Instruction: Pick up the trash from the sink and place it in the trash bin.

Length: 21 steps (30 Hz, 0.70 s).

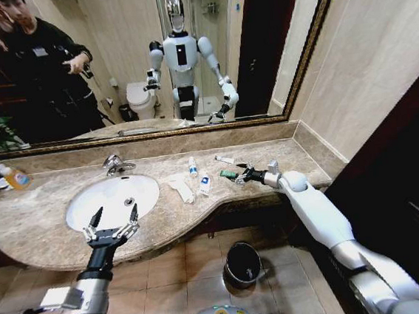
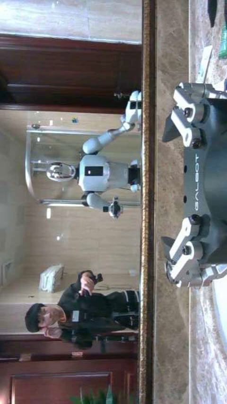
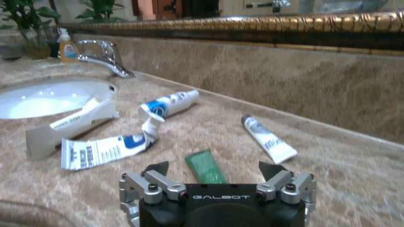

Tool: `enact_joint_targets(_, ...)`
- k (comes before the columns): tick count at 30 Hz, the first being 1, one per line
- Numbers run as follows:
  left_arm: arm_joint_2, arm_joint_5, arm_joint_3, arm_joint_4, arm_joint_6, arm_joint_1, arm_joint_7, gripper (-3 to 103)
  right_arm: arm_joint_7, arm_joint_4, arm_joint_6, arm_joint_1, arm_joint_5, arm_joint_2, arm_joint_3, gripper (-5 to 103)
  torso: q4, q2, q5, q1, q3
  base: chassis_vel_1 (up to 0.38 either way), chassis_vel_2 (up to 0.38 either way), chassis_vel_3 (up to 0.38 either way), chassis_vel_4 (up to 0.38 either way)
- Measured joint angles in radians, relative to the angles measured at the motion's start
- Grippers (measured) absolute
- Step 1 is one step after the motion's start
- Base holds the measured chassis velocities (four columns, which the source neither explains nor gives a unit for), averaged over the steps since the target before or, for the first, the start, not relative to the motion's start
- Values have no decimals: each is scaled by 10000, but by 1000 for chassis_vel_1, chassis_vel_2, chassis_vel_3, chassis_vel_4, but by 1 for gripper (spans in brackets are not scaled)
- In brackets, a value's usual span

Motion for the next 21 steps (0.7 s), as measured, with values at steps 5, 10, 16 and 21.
enact_joint_targets(5,0,0,0,0,0,0,0,100,40,-38,3,-155,-30,-44,90,85,0,0,1,0,0,0,0,0,0)
enact_joint_targets(10,0,0,0,0,0,0,0,100,114,-140,42,-212,-49,-38,155,84,0,0,1,0,0,0,0,0,0)
enact_joint_targets(16,0,0,0,0,1,0,0,100,186,-202,104,-242,-86,-32,231,78,0,0,1,0,0,0,0,0,0)
enact_joint_targets(21,0,0,-1,0,0,0,0,100,196,-291,131,-269,-154,-46,289,71,0,2,1,0,0,0,0,0,0)
